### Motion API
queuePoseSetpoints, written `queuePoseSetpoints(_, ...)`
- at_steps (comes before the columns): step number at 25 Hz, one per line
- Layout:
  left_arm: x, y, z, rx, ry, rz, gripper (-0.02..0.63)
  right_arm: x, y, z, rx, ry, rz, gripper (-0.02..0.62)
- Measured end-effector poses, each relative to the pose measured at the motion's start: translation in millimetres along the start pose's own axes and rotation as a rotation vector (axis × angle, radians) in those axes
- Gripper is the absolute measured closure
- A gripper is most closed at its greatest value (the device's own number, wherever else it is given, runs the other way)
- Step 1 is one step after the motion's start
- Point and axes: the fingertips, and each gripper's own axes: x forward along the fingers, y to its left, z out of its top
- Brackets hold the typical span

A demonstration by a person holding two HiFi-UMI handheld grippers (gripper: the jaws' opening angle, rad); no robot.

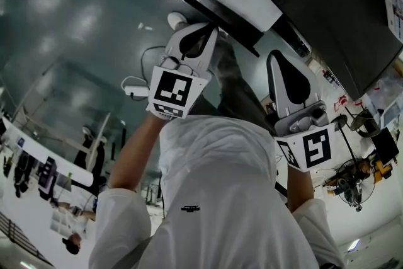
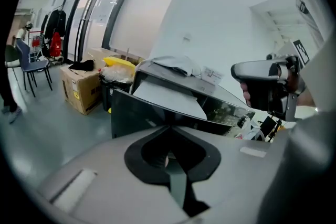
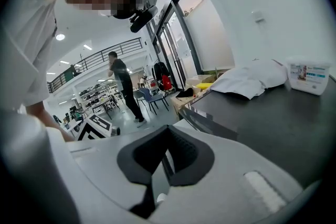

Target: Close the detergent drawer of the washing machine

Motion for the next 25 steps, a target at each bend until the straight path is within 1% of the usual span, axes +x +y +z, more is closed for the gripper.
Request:
queuePoseSetpoints(3,14,-1,12,0.0,-0.014,0.007,0.588,0,-9,1,0.007,-0.003,-0.013,0.595)
queuePoseSetpoints(9,37,0,30,0.017,-0.027,-0.004,0.588,-1,-23,4,0.035,-0.014,-0.03,0.594)
queuePoseSetpoints(14,47,-6,42,0.029,-0.043,-0.012,0.586,-8,-37,6,0.062,-0.032,-0.045,0.595)
queuePoseSetpoints(20,68,2,61,0.036,-0.032,-0.038,0.586,-4,-41,9,0.081,-0.036,-0.064,0.595)
queuePoseSetpoints(25,70,16,65,-0.015,-0.064,-0.035,0.586,11,-31,3,0.097,-0.03,-0.072,0.595)
